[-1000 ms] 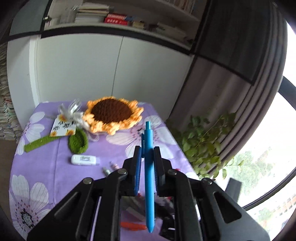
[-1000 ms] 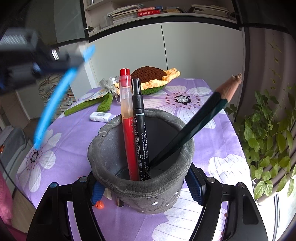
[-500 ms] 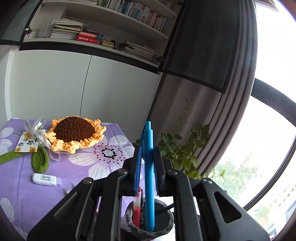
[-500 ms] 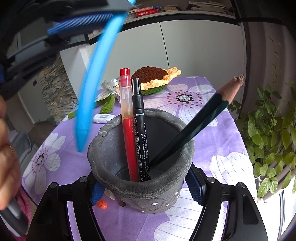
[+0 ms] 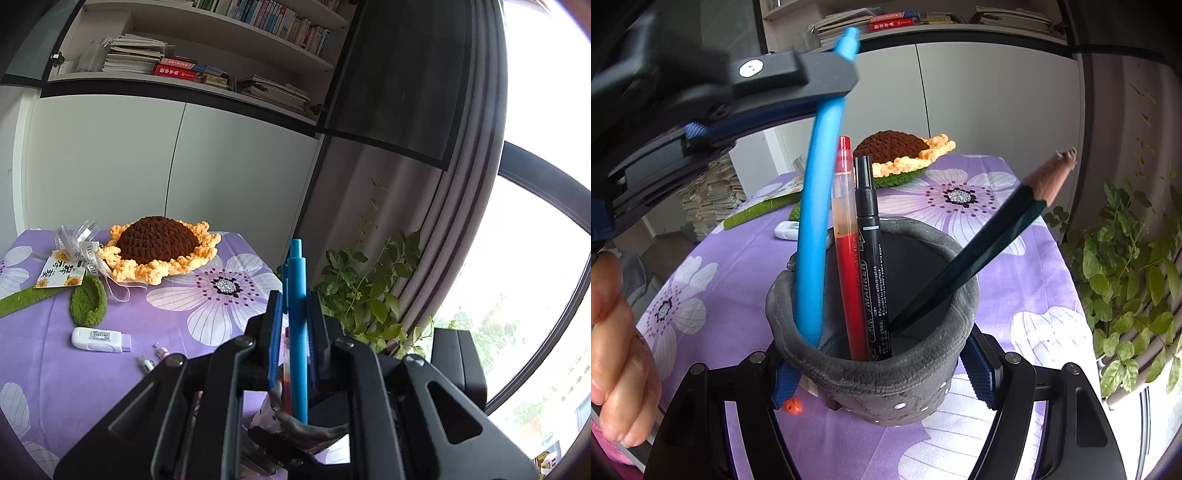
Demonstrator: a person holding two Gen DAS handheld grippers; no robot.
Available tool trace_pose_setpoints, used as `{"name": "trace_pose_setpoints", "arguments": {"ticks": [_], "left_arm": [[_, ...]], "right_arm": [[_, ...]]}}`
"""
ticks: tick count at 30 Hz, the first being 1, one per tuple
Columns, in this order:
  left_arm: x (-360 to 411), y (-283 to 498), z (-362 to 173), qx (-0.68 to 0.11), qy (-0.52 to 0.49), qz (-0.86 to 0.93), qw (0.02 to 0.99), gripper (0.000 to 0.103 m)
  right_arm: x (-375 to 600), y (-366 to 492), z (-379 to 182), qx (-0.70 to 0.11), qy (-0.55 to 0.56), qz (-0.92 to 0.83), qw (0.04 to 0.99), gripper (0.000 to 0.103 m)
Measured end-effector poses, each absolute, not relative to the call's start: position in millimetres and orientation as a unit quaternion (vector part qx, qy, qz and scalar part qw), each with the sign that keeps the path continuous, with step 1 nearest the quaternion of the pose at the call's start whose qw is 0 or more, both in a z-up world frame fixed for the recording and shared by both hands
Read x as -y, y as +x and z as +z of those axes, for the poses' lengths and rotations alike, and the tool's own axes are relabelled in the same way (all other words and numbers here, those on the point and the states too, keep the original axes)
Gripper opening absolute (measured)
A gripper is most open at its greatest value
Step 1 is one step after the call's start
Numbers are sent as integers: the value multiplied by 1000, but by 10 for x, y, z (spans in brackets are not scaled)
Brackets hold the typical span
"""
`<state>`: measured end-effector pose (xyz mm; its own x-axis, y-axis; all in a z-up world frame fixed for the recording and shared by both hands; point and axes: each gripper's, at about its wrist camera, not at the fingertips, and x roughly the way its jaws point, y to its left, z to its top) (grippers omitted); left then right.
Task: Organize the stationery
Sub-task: 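Lift the blue pen over the grey cup and release it inside, then grasp the light green pen with the left tool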
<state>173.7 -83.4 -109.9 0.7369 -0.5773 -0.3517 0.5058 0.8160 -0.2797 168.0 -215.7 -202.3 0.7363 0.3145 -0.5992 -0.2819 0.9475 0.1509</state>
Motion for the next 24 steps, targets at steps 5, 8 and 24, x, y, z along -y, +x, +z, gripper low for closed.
{"name": "trace_pose_setpoints", "arguments": {"ticks": [5,8,24], "left_arm": [[704,1656,-1073,-233,-88,-311,917,15],[661,1617,-1039,-252,-87,-321,909,55],[172,2465,-1843,-502,-153,-119,843,27]], "right_arm": [[2162,1675,-2019,-326,25,160,931,75],[2151,1672,-2017,-328,21,158,931,75],[2132,1650,-2015,-333,15,155,930,75]]}}
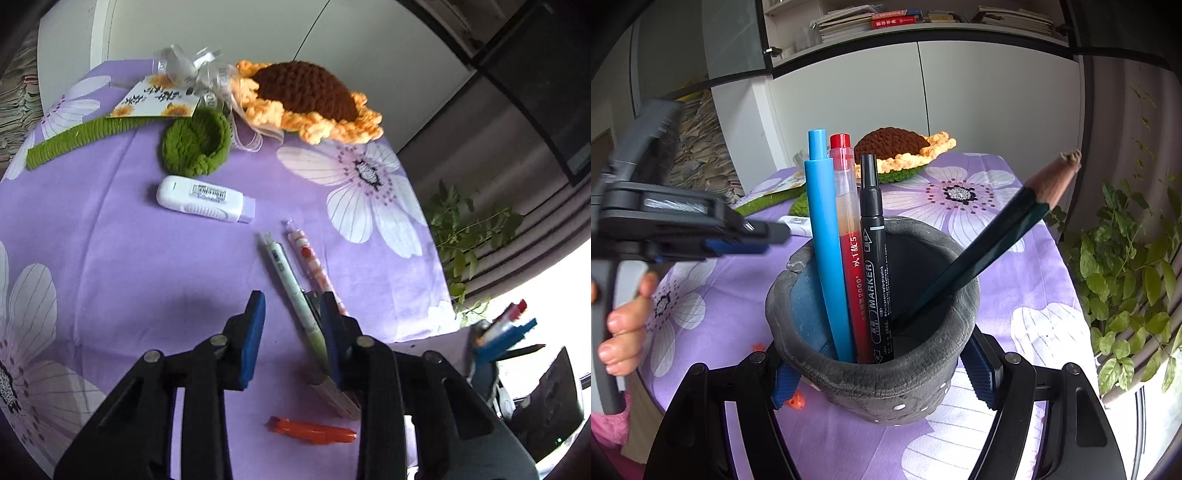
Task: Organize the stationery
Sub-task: 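Grasp the light green pen with the left tool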
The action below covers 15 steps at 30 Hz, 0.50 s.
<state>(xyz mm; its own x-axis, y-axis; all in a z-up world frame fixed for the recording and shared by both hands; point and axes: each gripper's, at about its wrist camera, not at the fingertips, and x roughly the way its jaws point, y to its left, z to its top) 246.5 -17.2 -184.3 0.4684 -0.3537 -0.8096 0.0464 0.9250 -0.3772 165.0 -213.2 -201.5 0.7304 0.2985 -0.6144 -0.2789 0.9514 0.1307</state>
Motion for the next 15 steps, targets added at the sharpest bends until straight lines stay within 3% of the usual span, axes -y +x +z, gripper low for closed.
{"name": "trace_pose_setpoints", "arguments": {"ticks": [10,15], "left_arm": [[386,2833,-2022,-549,-126,-57,824,26],[474,2848,-1981,-533,-98,-40,840,24]], "right_arm": [[2136,1658,-2004,-334,14,158,929,75],[2144,1665,-2013,-332,14,160,930,75]]}}
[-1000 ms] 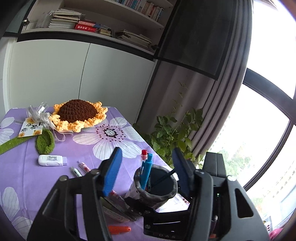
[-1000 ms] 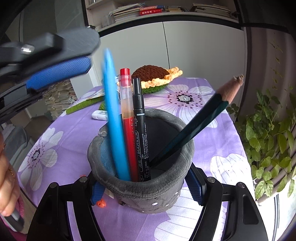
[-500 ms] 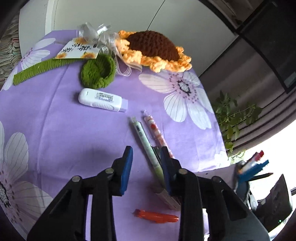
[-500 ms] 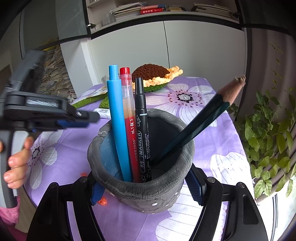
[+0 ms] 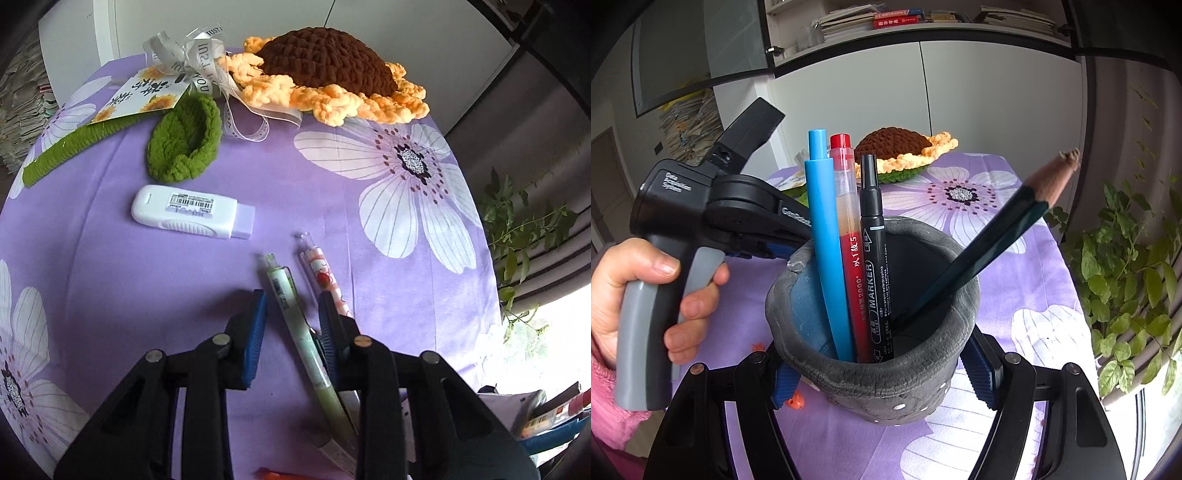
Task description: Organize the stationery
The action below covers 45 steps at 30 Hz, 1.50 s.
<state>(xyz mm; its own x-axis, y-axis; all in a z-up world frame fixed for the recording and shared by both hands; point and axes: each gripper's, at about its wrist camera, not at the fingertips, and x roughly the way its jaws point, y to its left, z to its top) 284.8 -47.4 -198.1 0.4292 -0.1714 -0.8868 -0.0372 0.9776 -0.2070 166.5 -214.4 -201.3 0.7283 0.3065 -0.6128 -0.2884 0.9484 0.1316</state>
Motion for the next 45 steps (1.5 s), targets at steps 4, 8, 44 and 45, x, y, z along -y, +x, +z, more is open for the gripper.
{"name": "trace_pose_setpoints", "arguments": {"ticks": [4,8,44,45], "left_arm": [[516,2848,-1996,-524,-76,-37,848,13],[542,2788,-1958,-500,-67,-36,863,11],[793,1313,-264,-244,-50,-269,930,8],[824,1321,-310,-249,-41,-263,931,8]], "right_arm": [[2148,1656,-2019,-331,13,161,930,75],[2150,1658,-2020,-331,13,162,930,75],[2128,1655,-2024,-331,13,158,930,75],[2129,1652,-2024,-331,13,159,930,75]]}}
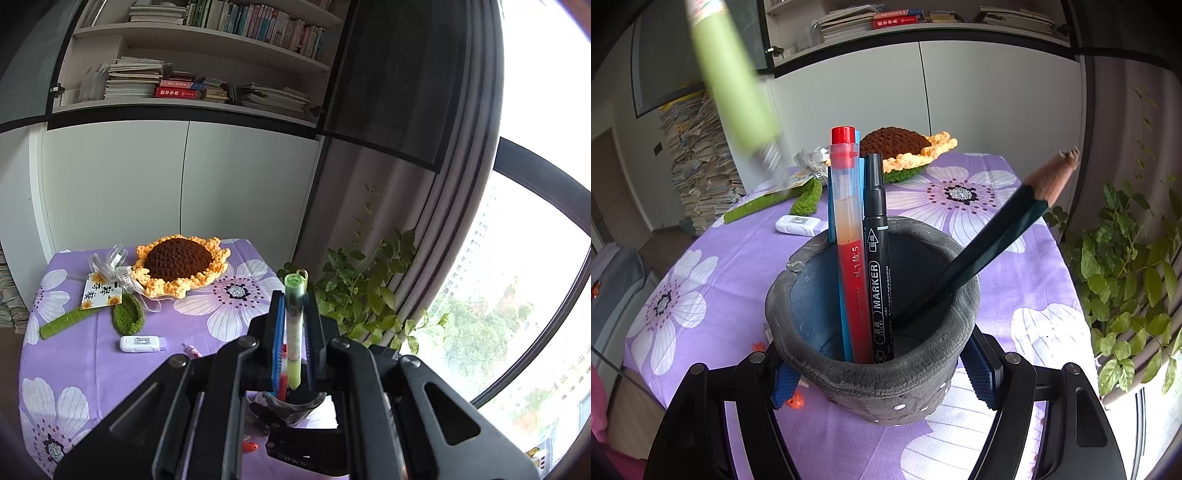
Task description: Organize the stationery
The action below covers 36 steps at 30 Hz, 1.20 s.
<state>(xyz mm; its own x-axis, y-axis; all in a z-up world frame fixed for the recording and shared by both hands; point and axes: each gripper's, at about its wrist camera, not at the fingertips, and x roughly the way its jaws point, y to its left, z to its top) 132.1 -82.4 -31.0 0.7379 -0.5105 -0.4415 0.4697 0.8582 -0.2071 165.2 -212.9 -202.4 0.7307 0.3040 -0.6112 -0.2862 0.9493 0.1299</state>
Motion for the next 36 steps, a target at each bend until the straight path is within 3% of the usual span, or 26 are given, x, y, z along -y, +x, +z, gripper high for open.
{"name": "trace_pose_setpoints", "arguments": {"ticks": [9,23,24,26,27,28,31,36], "left_arm": [[890,1557,-722,-296,-32,-257,919,7],[794,1742,-760,-302,-71,-261,914,8],[717,1833,-782,-310,-74,-242,916,13],[608,2028,-860,-331,-77,-202,919,33],[565,2137,-927,-347,-83,-191,914,51],[545,2240,-1001,-368,-88,-188,906,56],[618,2437,-1243,-429,-87,-204,875,56],[986,2389,-1495,-443,-14,-236,865,55]], "right_arm": [[2134,1647,-2022,-331,14,158,930,75],[2136,1643,-2020,-332,14,159,930,75],[2137,1641,-2019,-333,13,160,929,75],[2140,1631,-2019,-333,13,160,929,75],[2143,1628,-2020,-333,13,160,929,75],[2144,1624,-2019,-334,12,159,929,75],[2160,1581,-2011,-332,6,145,932,75],[2336,1459,-1983,-324,-24,91,941,75]]}}
